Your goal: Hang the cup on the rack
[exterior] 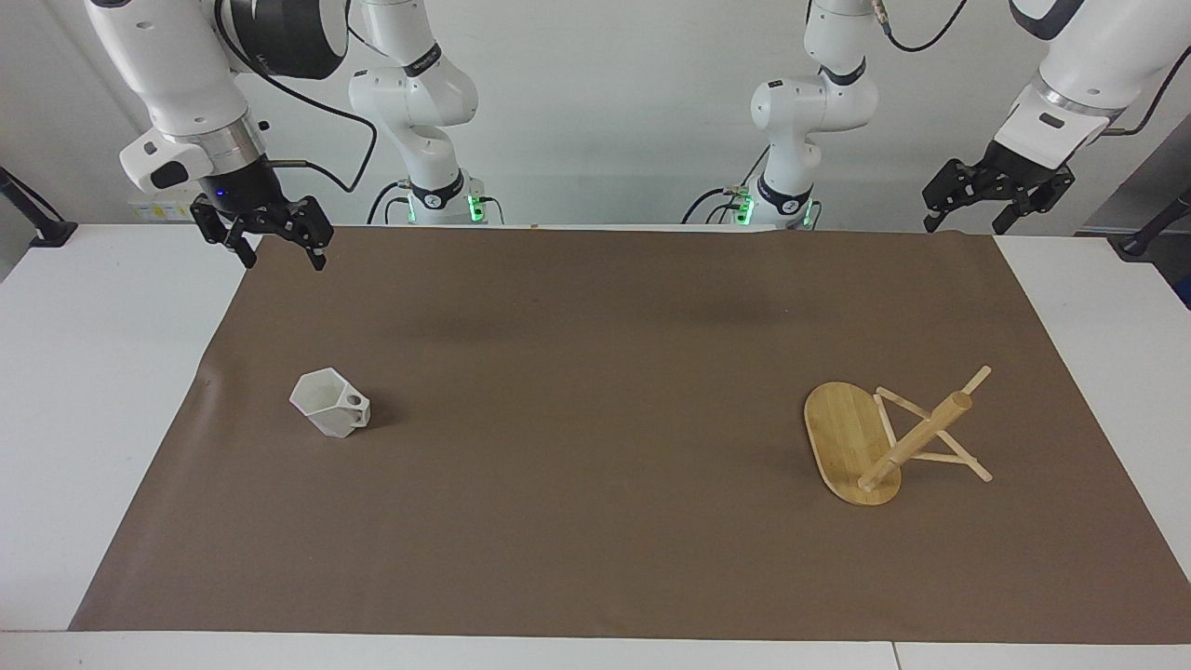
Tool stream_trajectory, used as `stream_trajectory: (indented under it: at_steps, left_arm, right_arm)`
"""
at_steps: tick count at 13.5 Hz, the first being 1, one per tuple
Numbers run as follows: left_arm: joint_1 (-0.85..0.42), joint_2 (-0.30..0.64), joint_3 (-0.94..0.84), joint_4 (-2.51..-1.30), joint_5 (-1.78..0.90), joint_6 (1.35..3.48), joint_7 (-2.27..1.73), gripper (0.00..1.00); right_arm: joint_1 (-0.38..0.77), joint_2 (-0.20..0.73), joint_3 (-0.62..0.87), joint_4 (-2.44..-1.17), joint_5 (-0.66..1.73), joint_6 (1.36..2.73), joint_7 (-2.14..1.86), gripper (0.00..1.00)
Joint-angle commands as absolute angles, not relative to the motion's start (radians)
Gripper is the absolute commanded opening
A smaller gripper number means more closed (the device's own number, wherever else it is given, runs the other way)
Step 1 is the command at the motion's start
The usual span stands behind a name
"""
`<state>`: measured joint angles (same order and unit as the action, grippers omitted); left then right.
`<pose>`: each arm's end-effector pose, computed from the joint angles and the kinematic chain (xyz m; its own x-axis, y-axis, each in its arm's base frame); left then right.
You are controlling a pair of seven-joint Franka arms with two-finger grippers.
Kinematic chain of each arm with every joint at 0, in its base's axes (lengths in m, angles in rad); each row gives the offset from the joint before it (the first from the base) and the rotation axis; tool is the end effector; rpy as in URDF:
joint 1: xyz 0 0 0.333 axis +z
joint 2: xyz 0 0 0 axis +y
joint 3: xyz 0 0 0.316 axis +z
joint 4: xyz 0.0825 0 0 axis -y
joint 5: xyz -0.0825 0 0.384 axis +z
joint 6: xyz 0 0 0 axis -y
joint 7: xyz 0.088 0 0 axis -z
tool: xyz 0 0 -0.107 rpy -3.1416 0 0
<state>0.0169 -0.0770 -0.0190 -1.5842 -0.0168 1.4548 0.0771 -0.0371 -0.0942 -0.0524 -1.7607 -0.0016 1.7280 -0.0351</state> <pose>0.5182 -0.0035 0.6497 0.9954 -0.0809 -0.0510 -0.0800 -0.9966 0.0193 0.5347 -0.0493 0.5993 0.9966 -0.0540 0.0614 -0.0541 -0.9985 -0.0012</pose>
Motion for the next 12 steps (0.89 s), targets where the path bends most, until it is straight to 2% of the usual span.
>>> stream_trajectory:
  at_steps: [1,12]
  left_arm:
    - [0.026,-0.1,-0.026,-1.605,-0.009,1.448,0.071,1.0]
    - [0.026,-0.1,-0.026,-1.605,-0.009,1.448,0.071,1.0]
  right_arm:
    - [-0.048,-0.106,-0.044,-1.772,-0.002,1.72,-0.012,1.0]
    - [-0.038,-0.107,-0.043,-1.772,-0.002,1.72,-0.021,1.0]
